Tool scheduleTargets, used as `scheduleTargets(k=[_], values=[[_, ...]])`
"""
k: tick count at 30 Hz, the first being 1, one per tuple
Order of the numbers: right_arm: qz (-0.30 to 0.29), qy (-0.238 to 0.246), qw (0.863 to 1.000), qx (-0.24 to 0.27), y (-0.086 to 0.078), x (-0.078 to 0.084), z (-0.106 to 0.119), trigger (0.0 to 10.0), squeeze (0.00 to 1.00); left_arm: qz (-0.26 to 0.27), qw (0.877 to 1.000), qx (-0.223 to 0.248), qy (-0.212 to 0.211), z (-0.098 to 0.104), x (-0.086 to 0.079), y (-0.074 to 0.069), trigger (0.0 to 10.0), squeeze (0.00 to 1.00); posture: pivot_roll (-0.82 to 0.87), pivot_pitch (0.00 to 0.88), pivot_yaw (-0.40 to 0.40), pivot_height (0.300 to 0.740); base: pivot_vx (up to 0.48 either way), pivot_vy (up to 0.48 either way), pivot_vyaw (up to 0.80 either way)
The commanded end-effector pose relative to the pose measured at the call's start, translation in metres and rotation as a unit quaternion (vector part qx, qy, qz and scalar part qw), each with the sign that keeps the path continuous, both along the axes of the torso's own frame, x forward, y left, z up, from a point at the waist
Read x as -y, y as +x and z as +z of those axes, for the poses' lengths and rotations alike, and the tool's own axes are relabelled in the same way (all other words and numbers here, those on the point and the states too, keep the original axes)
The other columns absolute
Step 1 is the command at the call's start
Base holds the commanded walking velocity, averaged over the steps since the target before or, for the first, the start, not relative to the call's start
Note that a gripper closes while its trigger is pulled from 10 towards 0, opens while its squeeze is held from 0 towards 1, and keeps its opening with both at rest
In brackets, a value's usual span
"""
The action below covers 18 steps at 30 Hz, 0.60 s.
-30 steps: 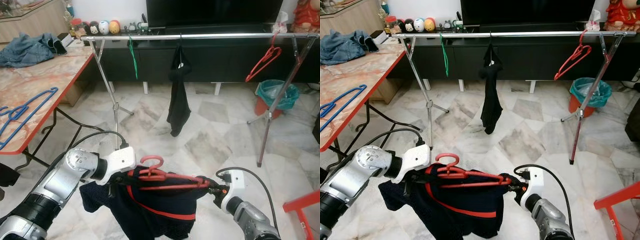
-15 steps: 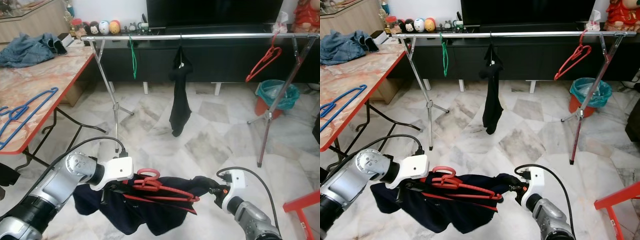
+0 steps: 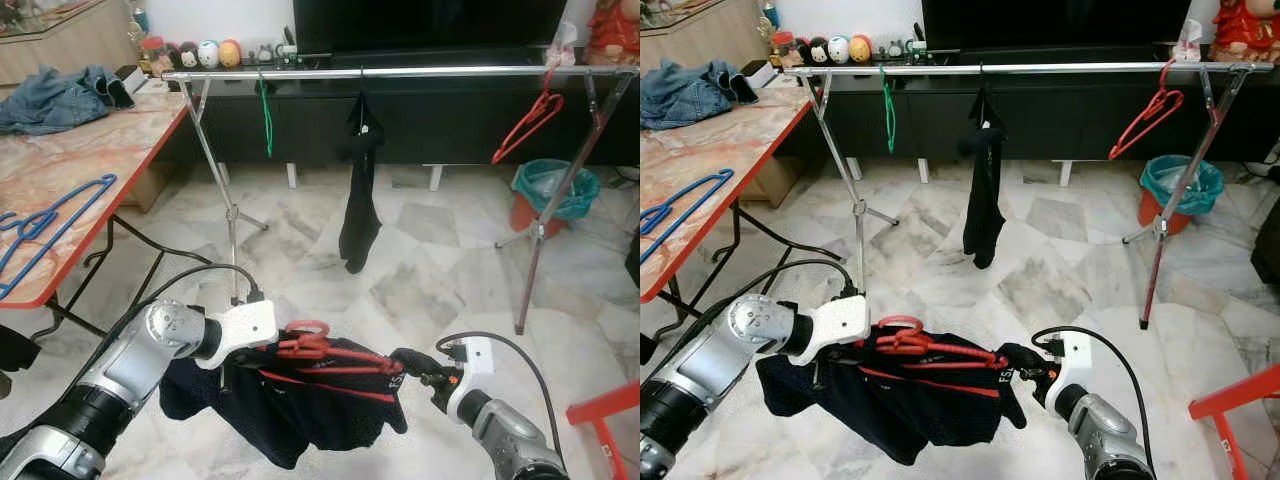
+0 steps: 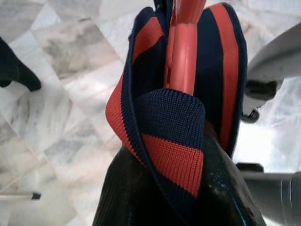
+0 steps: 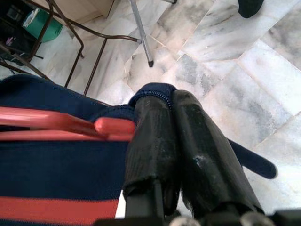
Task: Hang hanger
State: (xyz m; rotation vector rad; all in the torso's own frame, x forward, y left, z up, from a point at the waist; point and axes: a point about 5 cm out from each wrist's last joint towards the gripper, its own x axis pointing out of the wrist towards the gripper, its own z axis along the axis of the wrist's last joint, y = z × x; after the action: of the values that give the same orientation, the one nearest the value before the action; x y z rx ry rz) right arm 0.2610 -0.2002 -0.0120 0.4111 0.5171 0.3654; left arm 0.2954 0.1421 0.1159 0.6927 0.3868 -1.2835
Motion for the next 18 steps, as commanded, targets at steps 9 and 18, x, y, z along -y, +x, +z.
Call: scheduleTargets(k=[9, 18], values=[[0.009, 0.0, 1.0, -0.006, -0.004, -0.003, -0.003, 0.0, 0.0, -0.038, 0.997, -0.025, -0.068, 0.023, 0.003, -0.008, 10.0, 0.0, 0.04, 0.033, 0.057, 0.74, 0.0, 0.0, 0.0], [0.011, -0.003, 1.0, -0.007, -0.004, -0.002, -0.003, 0.0, 0.0, -0.045, 0.997, -0.034, -0.044, 0.021, -0.002, -0.01, 10.0, 0.0, 0.04, 0.031, 0.057, 0.74, 0.0, 0.0, 0.0]])
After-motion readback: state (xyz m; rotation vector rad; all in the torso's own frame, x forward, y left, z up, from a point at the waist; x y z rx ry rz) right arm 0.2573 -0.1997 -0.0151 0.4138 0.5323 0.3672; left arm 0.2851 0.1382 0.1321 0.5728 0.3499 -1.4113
